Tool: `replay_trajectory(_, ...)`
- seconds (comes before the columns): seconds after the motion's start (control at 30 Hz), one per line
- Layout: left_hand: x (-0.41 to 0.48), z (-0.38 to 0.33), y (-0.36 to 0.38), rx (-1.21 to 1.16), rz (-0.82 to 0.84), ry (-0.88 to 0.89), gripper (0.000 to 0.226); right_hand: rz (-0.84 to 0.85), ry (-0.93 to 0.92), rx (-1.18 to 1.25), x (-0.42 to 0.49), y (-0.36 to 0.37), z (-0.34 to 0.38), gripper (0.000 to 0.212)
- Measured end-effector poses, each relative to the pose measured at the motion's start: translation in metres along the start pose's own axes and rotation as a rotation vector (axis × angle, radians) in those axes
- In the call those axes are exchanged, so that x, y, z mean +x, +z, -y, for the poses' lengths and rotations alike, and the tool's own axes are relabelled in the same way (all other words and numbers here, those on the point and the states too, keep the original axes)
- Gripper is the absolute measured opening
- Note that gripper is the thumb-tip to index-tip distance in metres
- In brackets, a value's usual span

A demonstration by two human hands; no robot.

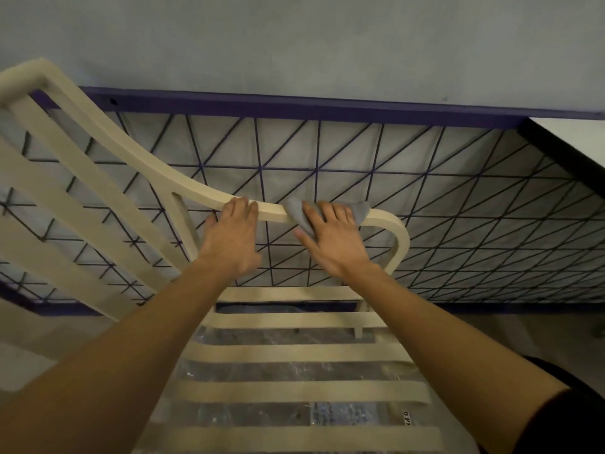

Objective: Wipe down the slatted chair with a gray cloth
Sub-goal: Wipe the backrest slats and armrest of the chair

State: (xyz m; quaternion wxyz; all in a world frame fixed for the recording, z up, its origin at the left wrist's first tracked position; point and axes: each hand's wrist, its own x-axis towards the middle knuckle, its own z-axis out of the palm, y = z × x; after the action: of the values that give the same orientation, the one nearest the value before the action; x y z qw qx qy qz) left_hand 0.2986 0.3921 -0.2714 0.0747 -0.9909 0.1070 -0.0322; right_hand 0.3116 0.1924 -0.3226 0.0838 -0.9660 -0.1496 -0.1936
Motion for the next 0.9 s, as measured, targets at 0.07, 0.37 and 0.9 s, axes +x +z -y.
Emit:
replay_trajectory(0.07,0.001,-0.002,0.0,0.015,0.011,0.002,0.087,-0.017,0.042,0.037,-0.004,-0.005,-0.012,0.054)
replay_trajectory(0.37,0.001,-0.002,0.001,0.032,0.017,0.006,0.09,-0.164,0.175,0.265,-0.009,-0.004,-0.031,0.039)
replay_trajectory(0.9,0.004,-0.001,0.01,0.001,-0.033,-0.011,0.087,-0.173,0.165,0.504,-0.037,-0.039,-0.09,0.037)
